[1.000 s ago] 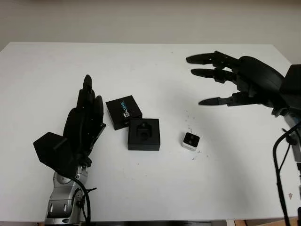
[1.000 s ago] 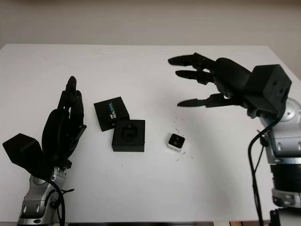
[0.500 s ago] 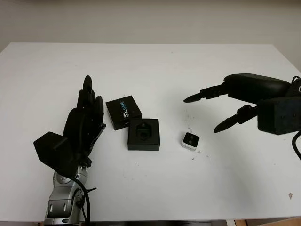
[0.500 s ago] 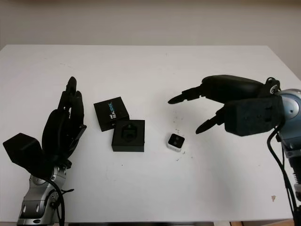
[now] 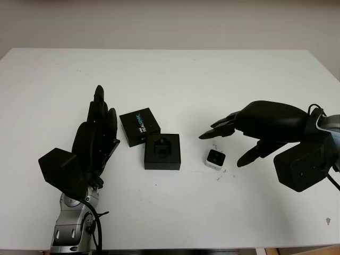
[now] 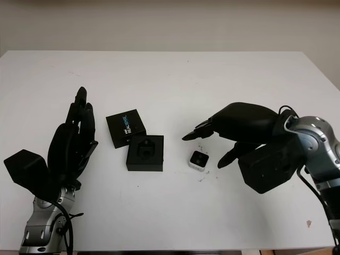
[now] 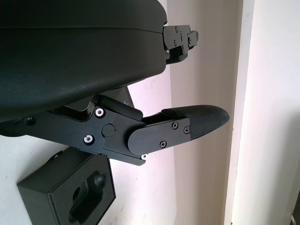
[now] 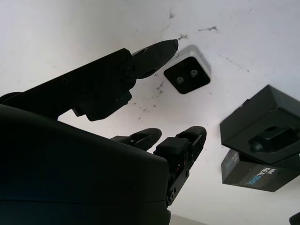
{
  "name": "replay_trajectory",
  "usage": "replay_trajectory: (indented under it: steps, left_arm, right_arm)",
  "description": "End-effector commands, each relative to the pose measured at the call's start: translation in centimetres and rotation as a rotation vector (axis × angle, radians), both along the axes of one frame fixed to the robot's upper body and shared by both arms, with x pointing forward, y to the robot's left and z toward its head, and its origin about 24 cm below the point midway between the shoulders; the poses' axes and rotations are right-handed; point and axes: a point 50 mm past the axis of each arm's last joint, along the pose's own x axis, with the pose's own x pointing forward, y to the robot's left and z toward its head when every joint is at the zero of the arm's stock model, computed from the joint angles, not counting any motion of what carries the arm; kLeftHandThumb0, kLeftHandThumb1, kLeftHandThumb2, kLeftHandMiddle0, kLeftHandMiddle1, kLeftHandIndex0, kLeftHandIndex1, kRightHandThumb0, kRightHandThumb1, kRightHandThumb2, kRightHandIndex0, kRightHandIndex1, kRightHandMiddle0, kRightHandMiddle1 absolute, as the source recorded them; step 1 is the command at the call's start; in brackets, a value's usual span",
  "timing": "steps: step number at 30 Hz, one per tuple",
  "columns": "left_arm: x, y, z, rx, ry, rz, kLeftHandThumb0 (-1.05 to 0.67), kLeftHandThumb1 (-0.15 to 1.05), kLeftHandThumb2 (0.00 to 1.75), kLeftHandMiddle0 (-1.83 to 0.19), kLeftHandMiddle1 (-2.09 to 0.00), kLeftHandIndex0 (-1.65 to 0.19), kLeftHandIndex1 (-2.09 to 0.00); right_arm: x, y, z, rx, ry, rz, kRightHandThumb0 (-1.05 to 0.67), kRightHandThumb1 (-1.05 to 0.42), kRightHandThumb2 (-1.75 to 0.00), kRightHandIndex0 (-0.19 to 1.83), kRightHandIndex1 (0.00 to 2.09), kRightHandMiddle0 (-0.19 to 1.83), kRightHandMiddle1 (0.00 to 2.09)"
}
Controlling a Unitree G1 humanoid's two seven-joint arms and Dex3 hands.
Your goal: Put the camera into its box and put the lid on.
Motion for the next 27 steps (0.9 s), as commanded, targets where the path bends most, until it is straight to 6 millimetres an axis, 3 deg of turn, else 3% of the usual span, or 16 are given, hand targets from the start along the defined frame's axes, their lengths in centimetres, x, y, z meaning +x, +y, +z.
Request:
replay_trajectory:
  steps: [1, 27]
  left_arm:
    - [0.1, -0.1, 0.6, 0.009, -0.025, -0.001, -0.67, 1.05, 0.61, 0.07, -0.06, 0.09, -0.06]
    - [-0.1, -0.3, 0.3, 0.000, -0.019, -0.003, -0.65, 1.05, 0.60, 0.07, -0.05, 0.08, -0.06]
  right_arm:
    - [-0.1, 0.0, -0.5, 0.042, 0.002, 0.013, -0.29, -0.83, -0.07, 0.48, 0.09, 0.52, 0.08]
    - [0.3, -1.0, -2.8, 0.031, -0.073, 0.038, -0.32, -0.87, -0.05, 0.51, 0.12, 0.53, 0.14]
